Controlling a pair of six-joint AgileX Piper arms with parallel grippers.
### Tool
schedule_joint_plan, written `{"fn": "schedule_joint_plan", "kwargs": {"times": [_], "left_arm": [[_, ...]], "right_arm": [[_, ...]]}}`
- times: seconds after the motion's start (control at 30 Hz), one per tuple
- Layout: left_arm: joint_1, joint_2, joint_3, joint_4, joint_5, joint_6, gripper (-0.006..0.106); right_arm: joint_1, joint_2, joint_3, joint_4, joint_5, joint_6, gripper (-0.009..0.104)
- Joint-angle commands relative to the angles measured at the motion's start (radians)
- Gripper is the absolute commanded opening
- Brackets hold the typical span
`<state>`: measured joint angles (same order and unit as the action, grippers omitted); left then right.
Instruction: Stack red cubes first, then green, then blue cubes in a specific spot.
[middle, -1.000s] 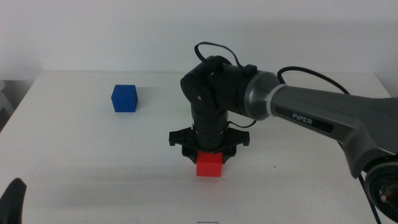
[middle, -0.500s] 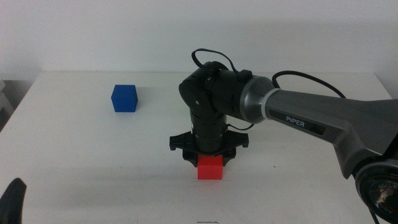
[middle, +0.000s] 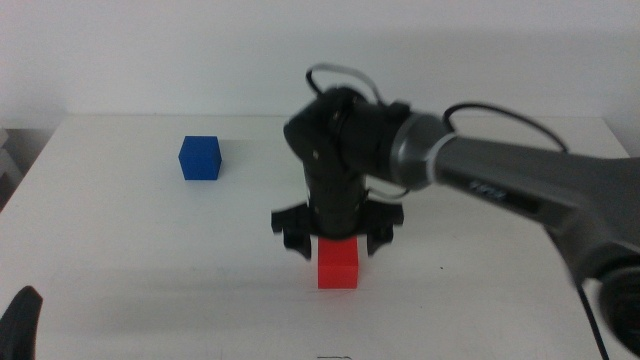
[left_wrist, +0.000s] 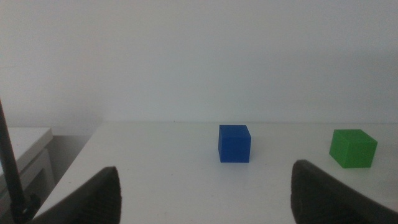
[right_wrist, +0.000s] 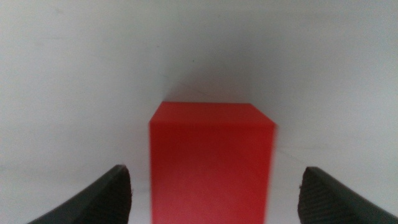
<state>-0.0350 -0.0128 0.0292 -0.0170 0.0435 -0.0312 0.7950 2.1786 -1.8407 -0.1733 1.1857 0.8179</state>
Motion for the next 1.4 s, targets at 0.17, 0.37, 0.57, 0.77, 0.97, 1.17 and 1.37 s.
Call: {"fn": "schedule_joint_plan", "kwargs": {"times": [0.17, 0.37, 0.57, 0.77, 0.97, 1.17, 1.37], "left_arm": [[-0.003, -0.021, -0.003, -0.011, -0.084, -0.008, 0.094], [-0.003, -0.021, -0.003, -0.011, -0.084, -0.008, 0.094], [-0.003, -0.021, -0.003, -0.011, -0.084, -0.008, 0.094], [-0.003, -0.021, -0.003, -0.011, -0.084, -0.008, 0.094], [-0.003, -0.021, -0.003, -0.011, -0.084, -0.008, 0.094], [-0.003, -0.021, -0.003, -0.011, -0.084, -0.008, 0.094], [-0.003, -0.021, -0.003, -0.011, -0.084, -0.008, 0.094]], "right_arm": [[-0.006, -0.176, -0.13, -0.107, 0.081, -0.026, 0.094], [-0.072, -0.122, -0.244, -0.145, 0.016, -0.155, 0.094], [-0.134, 0.014, -0.416, -0.154, -0.009, -0.281, 0.094], [-0.147, 0.124, -0.534, -0.175, -0.044, -0.293, 0.094], [-0.148, 0.17, -0.554, -0.183, -0.115, -0.25, 0.094], [-0.159, 0.198, -0.556, -0.211, -0.183, -0.183, 0.094], [-0.164, 0.22, -0.556, -0.24, -0.214, -0.133, 0.094]]}}
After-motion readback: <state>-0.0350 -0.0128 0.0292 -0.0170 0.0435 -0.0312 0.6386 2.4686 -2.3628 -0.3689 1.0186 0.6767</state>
